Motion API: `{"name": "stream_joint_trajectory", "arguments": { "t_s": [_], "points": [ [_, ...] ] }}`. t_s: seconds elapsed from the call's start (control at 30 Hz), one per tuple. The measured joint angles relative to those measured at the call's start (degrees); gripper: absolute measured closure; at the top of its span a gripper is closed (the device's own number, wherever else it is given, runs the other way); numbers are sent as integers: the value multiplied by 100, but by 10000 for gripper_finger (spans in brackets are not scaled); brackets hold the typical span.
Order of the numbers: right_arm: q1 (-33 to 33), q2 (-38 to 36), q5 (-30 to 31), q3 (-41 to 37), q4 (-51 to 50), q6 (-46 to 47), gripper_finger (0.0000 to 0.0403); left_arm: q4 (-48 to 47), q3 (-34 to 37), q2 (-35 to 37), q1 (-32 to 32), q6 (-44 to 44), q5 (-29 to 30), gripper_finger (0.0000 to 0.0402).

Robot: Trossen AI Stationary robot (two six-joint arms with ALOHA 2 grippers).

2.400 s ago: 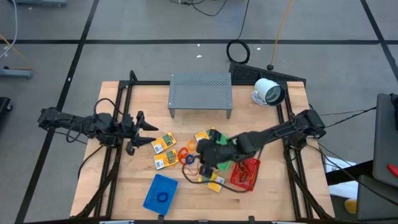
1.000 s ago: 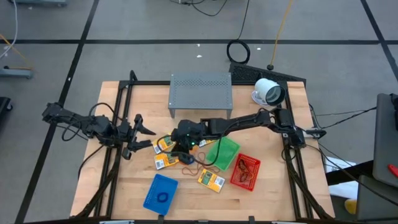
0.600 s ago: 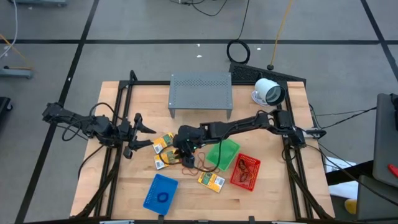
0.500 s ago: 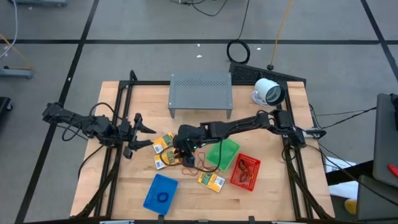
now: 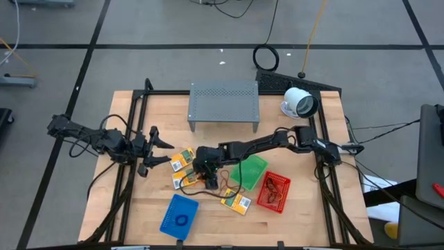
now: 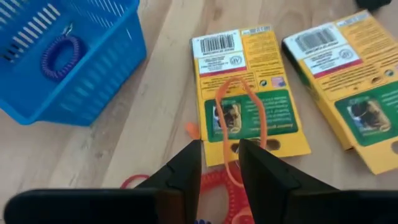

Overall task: Pick & Place Office Desk Supplies
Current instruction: Put the orange rubber band into the red bin

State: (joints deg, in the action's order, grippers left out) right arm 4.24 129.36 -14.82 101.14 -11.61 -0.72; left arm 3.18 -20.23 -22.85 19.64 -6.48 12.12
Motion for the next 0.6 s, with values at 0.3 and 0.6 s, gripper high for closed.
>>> {"name": "stream_joint_trajectory", "arguments": {
  "t_s": [0.3,0.6],
  "points": [
    [-43,0,670,0,-68,-37,224,-13,0,0,0,7,2,176],
    [-36,0,713,0,-357,25,178,-65,0,-2,0,9,2,176]
  ]
}}
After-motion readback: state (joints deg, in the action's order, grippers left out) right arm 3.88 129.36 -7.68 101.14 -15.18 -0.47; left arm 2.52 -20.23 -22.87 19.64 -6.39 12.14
